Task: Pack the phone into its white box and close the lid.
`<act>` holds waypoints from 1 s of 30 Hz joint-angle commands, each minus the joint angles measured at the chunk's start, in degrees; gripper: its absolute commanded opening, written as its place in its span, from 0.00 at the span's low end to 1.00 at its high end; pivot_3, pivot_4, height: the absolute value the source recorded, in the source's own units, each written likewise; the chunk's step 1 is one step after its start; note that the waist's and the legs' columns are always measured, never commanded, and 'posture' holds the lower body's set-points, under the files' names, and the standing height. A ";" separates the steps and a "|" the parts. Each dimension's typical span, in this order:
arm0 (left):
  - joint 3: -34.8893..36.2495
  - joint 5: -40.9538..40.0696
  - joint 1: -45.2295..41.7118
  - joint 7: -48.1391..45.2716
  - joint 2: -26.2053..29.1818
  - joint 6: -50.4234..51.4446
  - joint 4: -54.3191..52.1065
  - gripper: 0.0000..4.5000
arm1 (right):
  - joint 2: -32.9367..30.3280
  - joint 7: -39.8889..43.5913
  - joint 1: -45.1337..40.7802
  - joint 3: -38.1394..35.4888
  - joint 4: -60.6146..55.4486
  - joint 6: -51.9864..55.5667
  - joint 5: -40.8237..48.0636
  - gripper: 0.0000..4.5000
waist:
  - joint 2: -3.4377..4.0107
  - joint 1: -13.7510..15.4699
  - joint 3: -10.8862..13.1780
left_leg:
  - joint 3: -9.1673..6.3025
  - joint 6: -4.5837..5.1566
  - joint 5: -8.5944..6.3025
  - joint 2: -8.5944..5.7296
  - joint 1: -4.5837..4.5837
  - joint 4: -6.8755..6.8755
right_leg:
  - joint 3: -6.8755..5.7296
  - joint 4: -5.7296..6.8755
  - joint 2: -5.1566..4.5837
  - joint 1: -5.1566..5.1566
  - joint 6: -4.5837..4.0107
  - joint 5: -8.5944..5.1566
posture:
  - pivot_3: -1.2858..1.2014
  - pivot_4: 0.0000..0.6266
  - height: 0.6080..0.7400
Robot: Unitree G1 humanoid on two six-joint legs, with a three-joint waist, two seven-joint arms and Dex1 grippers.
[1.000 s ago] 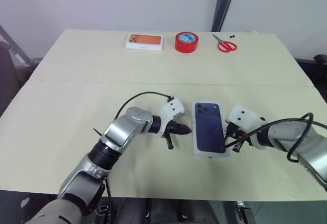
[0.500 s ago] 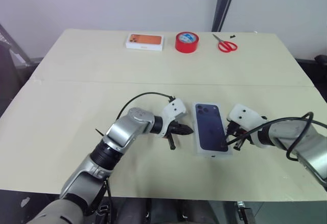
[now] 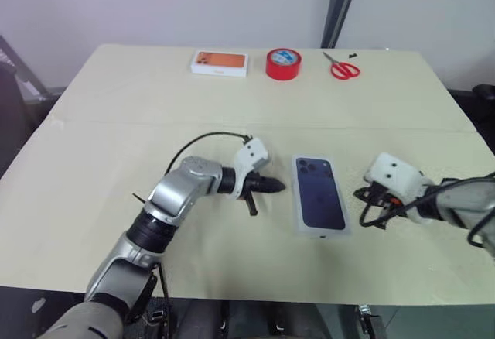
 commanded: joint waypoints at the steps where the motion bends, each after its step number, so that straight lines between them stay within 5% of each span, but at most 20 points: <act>1: 2.46 -0.67 -4.35 2.42 -3.08 -1.48 2.73 0.00 | 1.76 4.15 2.13 -6.03 -4.51 -0.37 6.08 0.01 | -0.01 -0.11 0.00 | 0.01 0.02 -0.01 -0.01 0.00 0.02 | 0.01 -0.01 0.00 0.01 0.01 0.00 | 0.52 0.24 0.88; 11: -9.42 10.19 -8.57 4.13 -8.23 -5.34 17.77 0.00 | 4.49 -4.24 8.90 6.50 -8.56 1.25 1.92 0.01 | -0.01 -0.29 -0.02 | 0.01 0.03 -0.01 -0.01 0.10 0.02 | 0.06 0.04 0.05 0.07 0.01 0.00 | 0.52 0.24 0.88; 16: -8.64 10.37 -6.97 3.60 -7.31 -4.84 16.40 0.00 | 4.63 -6.14 9.38 6.70 -7.63 0.43 0.38 0.01 | -0.25 -0.30 -0.30 | -0.02 0.03 -0.02 0.01 0.28 0.02 | 0.04 -0.01 0.05 0.28 0.01 -0.01 | 0.52 0.24 0.88; 23: 3.69 6.07 -2.17 6.15 -3.13 -9.65 6.71 0.00 | 10.43 -7.49 4.43 -3.11 -1.68 -6.68 1.98 0.01 | -0.23 -0.94 -0.28 | 0.00 0.02 -0.01 0.03 0.27 0.01 | 0.10 0.05 0.03 0.19 0.01 -0.01 | 0.52 0.24 0.88; 30: 24.77 -1.01 14.22 7.84 11.29 -9.95 -9.60 0.00 | 14.06 -4.96 -4.69 -11.25 16.81 -12.25 4.73 0.01 | -0.13 -1.74 -0.30 | 0.02 -0.10 0.05 0.06 0.32 -0.14 | 0.12 0.12 0.01 0.13 0.01 -0.01 | 0.52 0.24 0.88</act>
